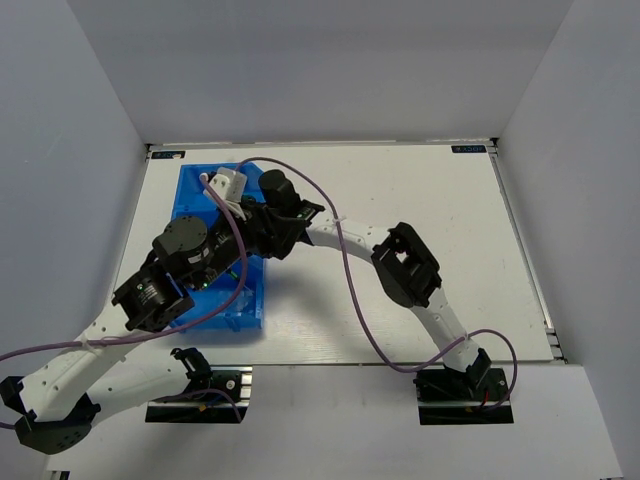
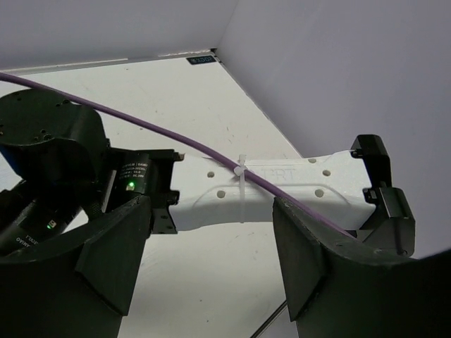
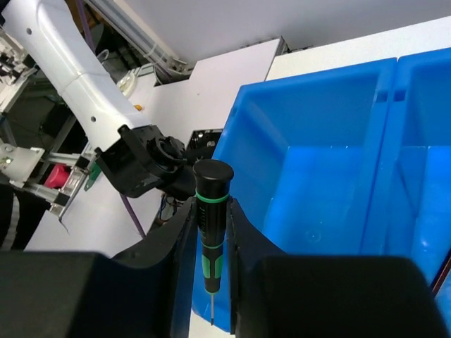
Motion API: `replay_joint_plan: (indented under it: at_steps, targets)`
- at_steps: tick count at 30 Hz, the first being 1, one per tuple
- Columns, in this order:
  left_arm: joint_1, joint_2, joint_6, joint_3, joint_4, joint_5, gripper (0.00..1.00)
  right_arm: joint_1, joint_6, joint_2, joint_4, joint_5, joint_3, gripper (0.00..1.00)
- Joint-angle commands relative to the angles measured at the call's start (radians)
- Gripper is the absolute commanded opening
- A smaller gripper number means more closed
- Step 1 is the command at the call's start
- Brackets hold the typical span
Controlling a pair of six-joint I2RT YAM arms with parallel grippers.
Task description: Sort the tools into containers
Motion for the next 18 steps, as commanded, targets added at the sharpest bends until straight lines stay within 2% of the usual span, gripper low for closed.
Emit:
replay_joint_plan:
  at_steps: [1,2,3,11,13,14,15,16,17,18]
  targets:
    - [0.001,0.003,-0.001,-0.01,-0.004,-0.016,0.8,0.004,-0.069,-0.007,-0.026,0.016,0.016,0.28]
    - [0.001,0.003,-0.001,-0.01,-0.004,-0.007,0.8,0.007,-0.075,-0.011,-0.029,0.023,0.022,0.43]
    - [0.001,0.003,-0.001,-0.001,-0.004,-0.007,0.8,0.006,-0.072,-0.014,-0.034,0.036,0.027,0.47]
    - [0.001,0.003,-0.01,-0.01,-0.004,0.003,0.8,-0.002,-0.133,-0.036,-0.141,0.09,0.09,0.53]
    - [0.001,0.014,-0.01,-0.01,0.018,0.018,0.8,-0.017,-0.142,-0.069,-0.179,0.122,0.084,0.49]
    - [0.001,0.04,-0.01,-0.01,0.019,0.033,0.76,-0.028,-0.162,-0.085,-0.219,0.156,0.079,0.44]
    - [0.001,0.057,-0.01,0.004,0.019,0.056,0.71,-0.076,-0.176,-0.105,-0.232,0.177,0.069,0.24]
    - [0.001,0.077,-0.01,0.004,0.035,0.072,0.64,-0.095,-0.179,-0.123,-0.267,0.222,0.034,0.09]
    - [0.001,0.1,-0.01,0.015,0.035,0.084,0.44,-0.141,-0.188,-0.184,-0.305,0.295,0.027,0.0]
    - [0.001,0.156,-0.01,0.027,0.048,0.107,0.33,-0.19,-0.23,-0.203,-0.492,0.426,0.024,0.0]
